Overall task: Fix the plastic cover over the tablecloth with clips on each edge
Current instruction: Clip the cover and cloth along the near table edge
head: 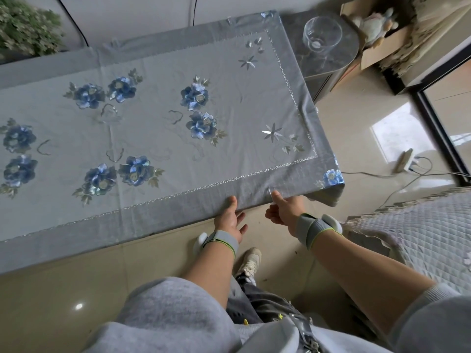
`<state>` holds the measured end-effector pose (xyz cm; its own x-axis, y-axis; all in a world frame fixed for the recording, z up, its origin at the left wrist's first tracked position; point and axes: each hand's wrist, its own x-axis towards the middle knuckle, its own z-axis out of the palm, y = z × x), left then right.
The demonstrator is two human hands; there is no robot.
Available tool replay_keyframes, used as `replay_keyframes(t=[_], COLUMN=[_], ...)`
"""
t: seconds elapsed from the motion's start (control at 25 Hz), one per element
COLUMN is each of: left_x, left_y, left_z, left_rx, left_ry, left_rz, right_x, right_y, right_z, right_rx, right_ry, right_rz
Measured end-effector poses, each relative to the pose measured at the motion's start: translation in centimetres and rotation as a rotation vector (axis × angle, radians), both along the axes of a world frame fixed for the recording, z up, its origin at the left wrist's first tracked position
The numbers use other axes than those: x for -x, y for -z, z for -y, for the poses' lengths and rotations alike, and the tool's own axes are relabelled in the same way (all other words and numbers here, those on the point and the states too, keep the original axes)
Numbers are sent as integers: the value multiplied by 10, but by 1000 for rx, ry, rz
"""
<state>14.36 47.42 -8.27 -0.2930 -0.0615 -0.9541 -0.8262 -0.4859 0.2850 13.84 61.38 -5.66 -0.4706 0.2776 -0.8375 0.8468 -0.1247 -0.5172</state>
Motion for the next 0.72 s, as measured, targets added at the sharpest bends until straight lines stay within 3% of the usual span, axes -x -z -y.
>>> replay_keyframes(t=[0.2, 0.48, 0.6, 0.72], left_x=[0, -1, -1, -4], left_y=[1, 4, -1, -15], left_z=[0, 0, 3, 16], left_rx=[8, 3, 20, 22], left_ry=[9, 24, 135, 367], left_rz=[-10, -16, -7, 56], right_x=[-6, 7, 13, 24], right_y=[3, -7, -16, -31], right_z=[-3, 2, -2, -6], right_rx=[-35, -92, -195, -400], right_ry=[-80, -111, -335, -767], right_rz=[-75, 89, 203, 256])
